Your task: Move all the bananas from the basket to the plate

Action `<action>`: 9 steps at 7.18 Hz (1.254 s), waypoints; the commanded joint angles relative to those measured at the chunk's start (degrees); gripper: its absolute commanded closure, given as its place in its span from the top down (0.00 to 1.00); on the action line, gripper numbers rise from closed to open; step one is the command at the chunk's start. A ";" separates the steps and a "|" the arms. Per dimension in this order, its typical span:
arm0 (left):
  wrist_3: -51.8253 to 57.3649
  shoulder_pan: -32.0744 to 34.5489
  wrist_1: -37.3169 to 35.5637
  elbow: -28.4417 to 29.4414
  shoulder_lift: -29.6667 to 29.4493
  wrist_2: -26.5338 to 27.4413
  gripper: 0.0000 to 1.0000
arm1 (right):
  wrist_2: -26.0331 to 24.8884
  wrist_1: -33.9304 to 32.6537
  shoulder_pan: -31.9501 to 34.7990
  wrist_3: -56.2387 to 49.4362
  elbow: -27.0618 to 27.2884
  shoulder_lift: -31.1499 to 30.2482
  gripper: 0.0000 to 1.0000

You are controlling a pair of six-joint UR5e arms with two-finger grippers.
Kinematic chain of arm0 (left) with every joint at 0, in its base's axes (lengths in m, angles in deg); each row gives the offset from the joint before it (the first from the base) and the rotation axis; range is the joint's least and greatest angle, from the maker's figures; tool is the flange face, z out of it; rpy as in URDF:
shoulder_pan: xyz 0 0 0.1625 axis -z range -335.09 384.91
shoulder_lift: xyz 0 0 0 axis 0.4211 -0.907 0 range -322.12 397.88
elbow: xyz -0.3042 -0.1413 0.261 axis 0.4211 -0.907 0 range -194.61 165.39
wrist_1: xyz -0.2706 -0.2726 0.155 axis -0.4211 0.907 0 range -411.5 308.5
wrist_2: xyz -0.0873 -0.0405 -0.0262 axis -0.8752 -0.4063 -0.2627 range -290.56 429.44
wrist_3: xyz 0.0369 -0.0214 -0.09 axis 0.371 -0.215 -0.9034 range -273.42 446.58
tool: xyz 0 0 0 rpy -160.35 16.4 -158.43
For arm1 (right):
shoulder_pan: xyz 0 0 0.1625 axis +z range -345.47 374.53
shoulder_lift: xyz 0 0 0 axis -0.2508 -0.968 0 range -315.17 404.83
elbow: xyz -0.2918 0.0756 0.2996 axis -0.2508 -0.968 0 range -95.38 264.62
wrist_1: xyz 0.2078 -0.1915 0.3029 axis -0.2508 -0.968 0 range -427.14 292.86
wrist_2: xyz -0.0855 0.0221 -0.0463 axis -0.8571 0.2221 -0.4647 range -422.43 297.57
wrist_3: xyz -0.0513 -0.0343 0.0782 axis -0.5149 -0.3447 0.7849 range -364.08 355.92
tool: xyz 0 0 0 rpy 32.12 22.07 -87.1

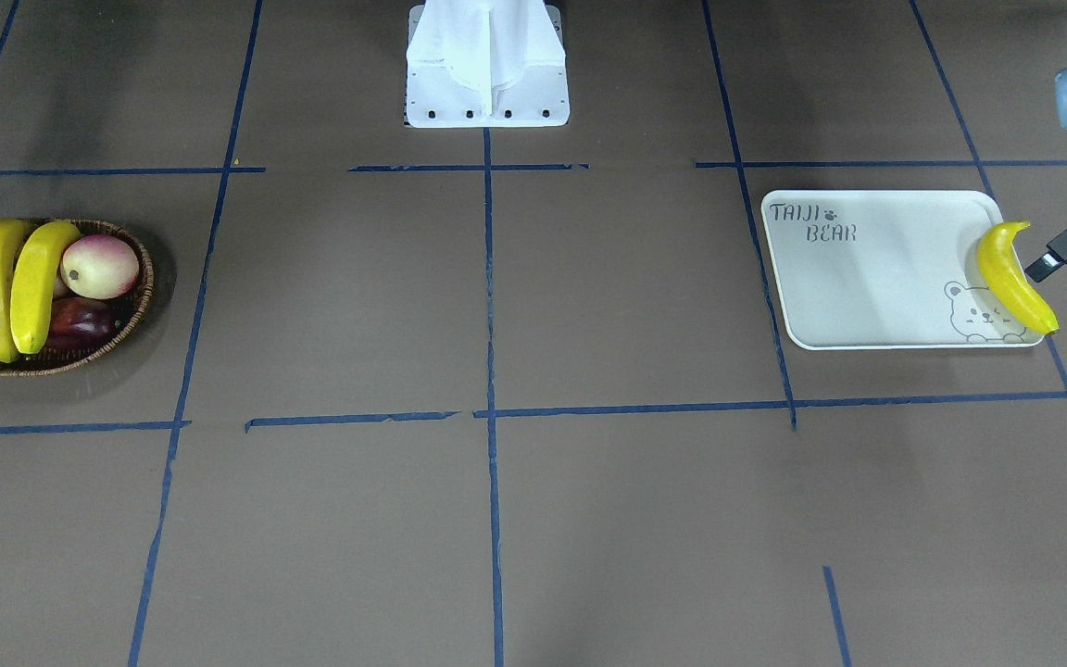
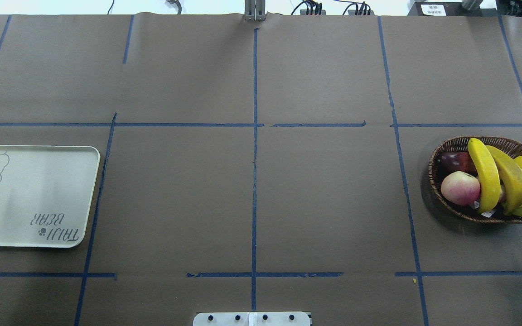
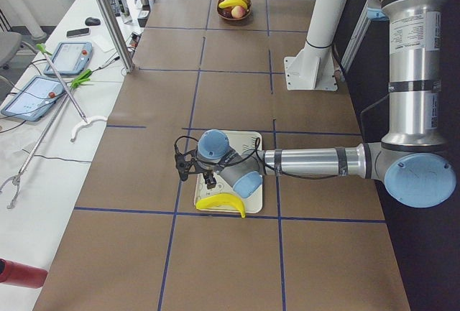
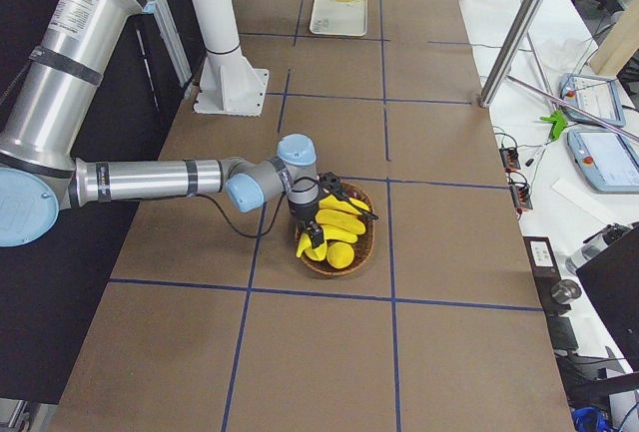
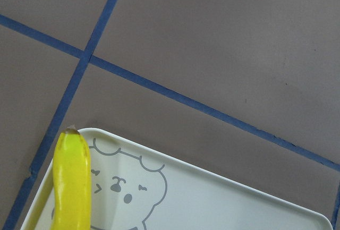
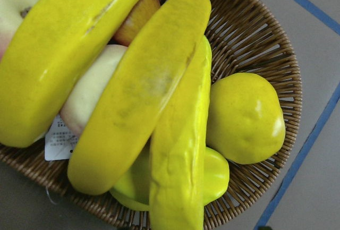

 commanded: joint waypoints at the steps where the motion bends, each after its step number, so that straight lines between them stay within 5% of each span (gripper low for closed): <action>1: 0.00 0.00 0.01 0.00 0.10 0.00 1.00 | -3.50 -0.34 -3.91 -1.14 -0.31 1.45 0.76; 4: 0.00 -0.09 0.01 0.00 0.10 0.00 1.00 | -3.68 -0.60 -4.01 -7.47 -1.72 1.38 0.54; 5: 0.00 -0.09 0.01 0.09 0.10 0.09 1.00 | -3.68 -0.52 -4.01 -8.34 -2.42 1.46 0.54; 6: 0.00 -0.09 0.01 0.09 0.01 0.17 1.00 | -3.60 -0.52 -3.92 -8.96 -2.42 1.46 0.44; 8: 0.00 -0.09 0.01 0.00 0.01 0.18 1.00 | -2.19 -1.04 -0.26 -9.06 -2.42 1.73 0.03; 9: 0.00 -0.09 0.01 0.00 0.01 0.18 1.00 | -0.45 -5.05 3.51 -9.14 -1.90 3.64 0.00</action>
